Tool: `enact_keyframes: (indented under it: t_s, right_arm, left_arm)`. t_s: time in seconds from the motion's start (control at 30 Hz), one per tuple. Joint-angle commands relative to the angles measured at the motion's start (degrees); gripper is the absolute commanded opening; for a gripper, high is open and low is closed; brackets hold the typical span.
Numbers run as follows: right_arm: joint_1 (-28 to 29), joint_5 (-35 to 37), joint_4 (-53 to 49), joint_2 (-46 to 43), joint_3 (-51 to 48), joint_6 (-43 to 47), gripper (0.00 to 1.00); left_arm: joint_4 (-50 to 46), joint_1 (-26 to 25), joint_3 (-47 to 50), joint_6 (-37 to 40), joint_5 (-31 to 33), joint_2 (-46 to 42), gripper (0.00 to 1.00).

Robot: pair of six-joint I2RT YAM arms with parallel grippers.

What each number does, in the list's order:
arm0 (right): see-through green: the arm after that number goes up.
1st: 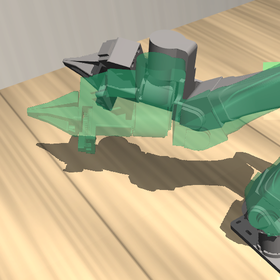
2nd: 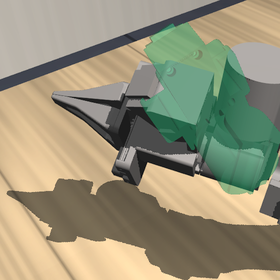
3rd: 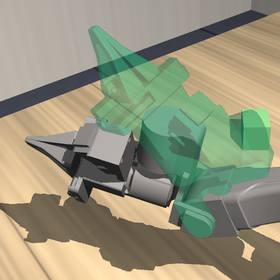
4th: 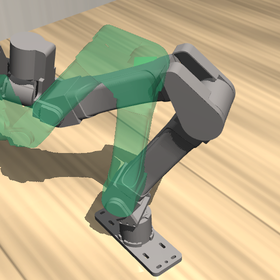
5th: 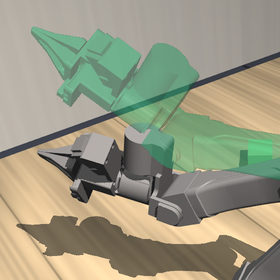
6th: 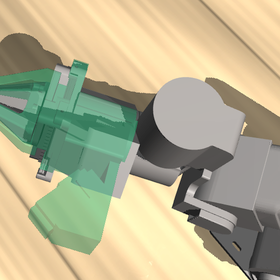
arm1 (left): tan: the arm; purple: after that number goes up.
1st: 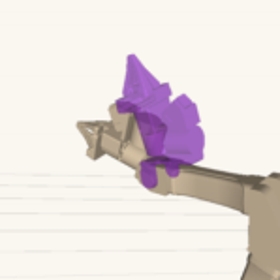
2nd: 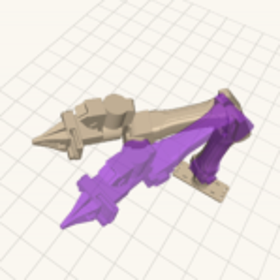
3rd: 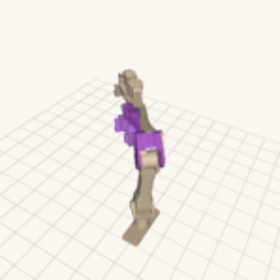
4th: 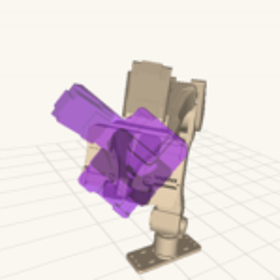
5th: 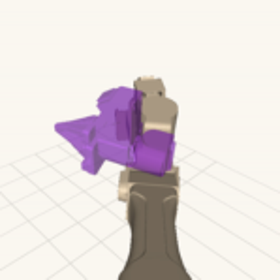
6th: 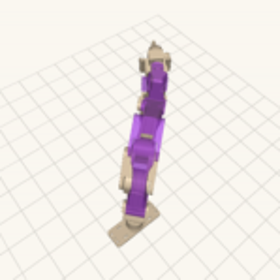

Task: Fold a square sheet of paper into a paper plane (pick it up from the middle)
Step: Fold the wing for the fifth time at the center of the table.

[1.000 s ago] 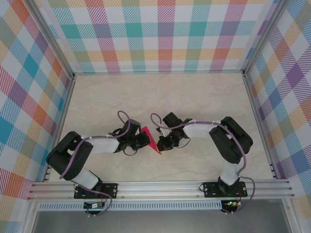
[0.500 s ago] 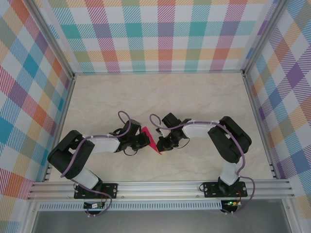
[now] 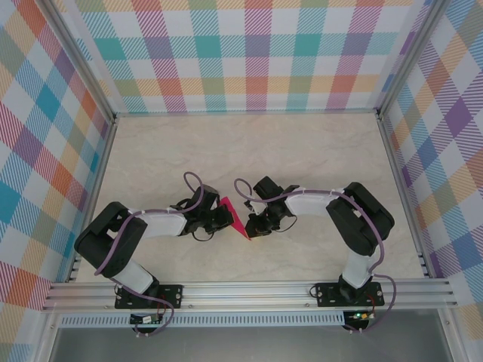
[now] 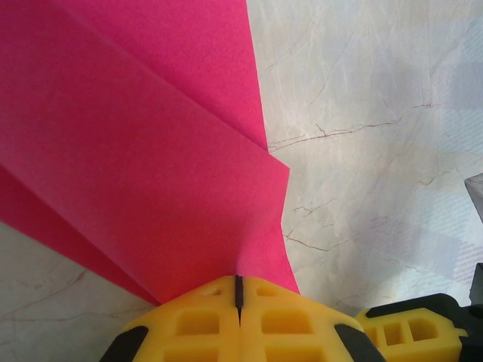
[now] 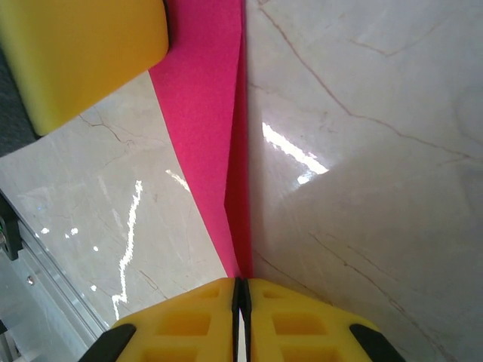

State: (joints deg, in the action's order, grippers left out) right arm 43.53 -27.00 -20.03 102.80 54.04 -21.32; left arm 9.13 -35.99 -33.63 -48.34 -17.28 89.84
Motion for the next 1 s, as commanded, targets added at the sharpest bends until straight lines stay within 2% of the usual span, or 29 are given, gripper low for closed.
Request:
enact_keyframes:
  t_s: [0.0,0.3,0.6,0.97]
  right_arm:
    - [0.2,1.2,-2.6,2.2,-0.4,1.3,0.12]
    - [0.5,1.1,-3.9,3.5,1.3,1.5,0.11]
    - [0.6,-0.2,-4.2,-2.4,-0.6,2.2,0.11]
    - [1.8,2.6,-6.1,2.4,0.6,2.9,0.10]
  left_arm:
    - [-2.9,-0.4,-0.5,0.8,1.5,1.5,0.02]
    - [-3.0,-0.4,-0.5,0.6,1.7,1.4,0.02]
    - [-3.5,-0.4,-0.4,0.7,2.0,1.3,0.02]
    - [-3.6,-0.4,-0.4,0.7,1.9,1.2,0.02]
